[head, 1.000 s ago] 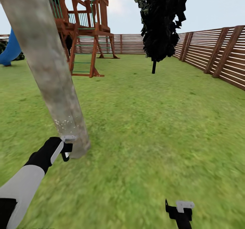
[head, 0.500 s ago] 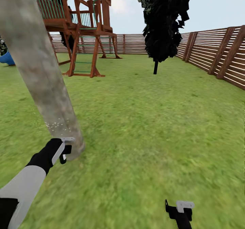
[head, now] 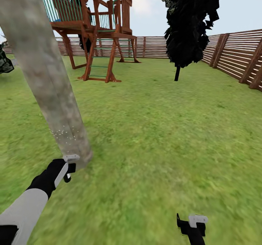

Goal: In the garden, pick up the pesticide atomizer on the floor and spray pesticide onto both trees until each tree trunk is fully covered.

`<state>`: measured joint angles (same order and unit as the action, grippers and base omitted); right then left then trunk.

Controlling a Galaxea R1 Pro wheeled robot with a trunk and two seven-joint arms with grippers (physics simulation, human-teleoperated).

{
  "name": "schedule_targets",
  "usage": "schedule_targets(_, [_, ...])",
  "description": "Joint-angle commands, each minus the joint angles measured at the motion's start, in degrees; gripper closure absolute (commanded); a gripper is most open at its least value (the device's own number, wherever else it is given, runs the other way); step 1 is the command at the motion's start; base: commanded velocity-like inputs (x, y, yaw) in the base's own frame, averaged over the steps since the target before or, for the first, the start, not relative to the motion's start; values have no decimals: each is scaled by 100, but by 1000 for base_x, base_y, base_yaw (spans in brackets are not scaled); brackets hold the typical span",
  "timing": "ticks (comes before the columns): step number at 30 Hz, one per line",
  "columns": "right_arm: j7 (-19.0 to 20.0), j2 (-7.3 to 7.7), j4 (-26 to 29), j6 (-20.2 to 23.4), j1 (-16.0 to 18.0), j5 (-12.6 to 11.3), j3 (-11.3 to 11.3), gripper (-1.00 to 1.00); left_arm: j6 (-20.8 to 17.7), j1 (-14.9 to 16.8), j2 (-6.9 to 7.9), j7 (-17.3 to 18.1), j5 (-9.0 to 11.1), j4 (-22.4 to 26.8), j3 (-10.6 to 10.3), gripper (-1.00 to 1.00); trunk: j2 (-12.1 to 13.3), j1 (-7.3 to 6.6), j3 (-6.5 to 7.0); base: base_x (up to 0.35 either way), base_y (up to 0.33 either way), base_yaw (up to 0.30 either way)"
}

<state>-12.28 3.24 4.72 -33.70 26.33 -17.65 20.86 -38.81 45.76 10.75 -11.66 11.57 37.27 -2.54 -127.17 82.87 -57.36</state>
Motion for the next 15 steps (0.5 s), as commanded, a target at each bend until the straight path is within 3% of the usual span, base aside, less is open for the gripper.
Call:
schedule_targets(1, [-25,1,3,-5,2,-28,50,-100,-18,-28,10,-46,52,-37,-21,100,-2,1,-5,207,-226,23])
schedule_targets(10, [-29,1,3,-5,2,-28,50,-100,-13,-82,0,-38,50,-153,-33,100,-2,1,-5,219,-218,11])
schedule_targets(15, [-27,1,3,-5,1,-28,50,-100,-4,-84,-38,-38,48,-312,-44,100,-2,1,-5,209,-216,230])
